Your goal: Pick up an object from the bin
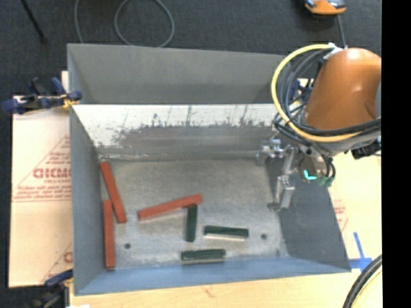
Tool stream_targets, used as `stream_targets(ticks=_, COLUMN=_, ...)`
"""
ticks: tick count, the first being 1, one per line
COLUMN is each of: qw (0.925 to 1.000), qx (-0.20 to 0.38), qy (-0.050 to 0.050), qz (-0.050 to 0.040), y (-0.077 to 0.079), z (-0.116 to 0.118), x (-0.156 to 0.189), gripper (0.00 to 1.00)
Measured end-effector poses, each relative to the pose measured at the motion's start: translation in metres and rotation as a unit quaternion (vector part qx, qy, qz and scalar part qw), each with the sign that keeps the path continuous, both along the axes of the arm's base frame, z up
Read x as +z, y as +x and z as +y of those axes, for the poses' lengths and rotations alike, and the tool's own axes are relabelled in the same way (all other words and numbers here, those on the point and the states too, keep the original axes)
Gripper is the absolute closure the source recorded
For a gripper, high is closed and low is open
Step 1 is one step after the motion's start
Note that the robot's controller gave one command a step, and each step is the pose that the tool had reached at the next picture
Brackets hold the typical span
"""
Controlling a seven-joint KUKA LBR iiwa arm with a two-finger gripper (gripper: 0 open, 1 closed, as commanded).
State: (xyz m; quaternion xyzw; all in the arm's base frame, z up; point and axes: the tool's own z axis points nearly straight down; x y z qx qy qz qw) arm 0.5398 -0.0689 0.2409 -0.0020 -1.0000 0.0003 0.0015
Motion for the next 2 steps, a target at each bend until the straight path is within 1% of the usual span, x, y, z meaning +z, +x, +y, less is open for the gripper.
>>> stream_targets(ticks=1, qw=0.9941, qx=0.109, qy=0.000, qz=0.0003, y=-0.029, z=-0.034, x=-0.105, gripper=0.00)
stream_targets(ticks=2, qw=0.9912, qx=0.132, qy=0.003, qz=-0.0008, y=-0.022, z=0.054, x=-0.174, gripper=0.00)
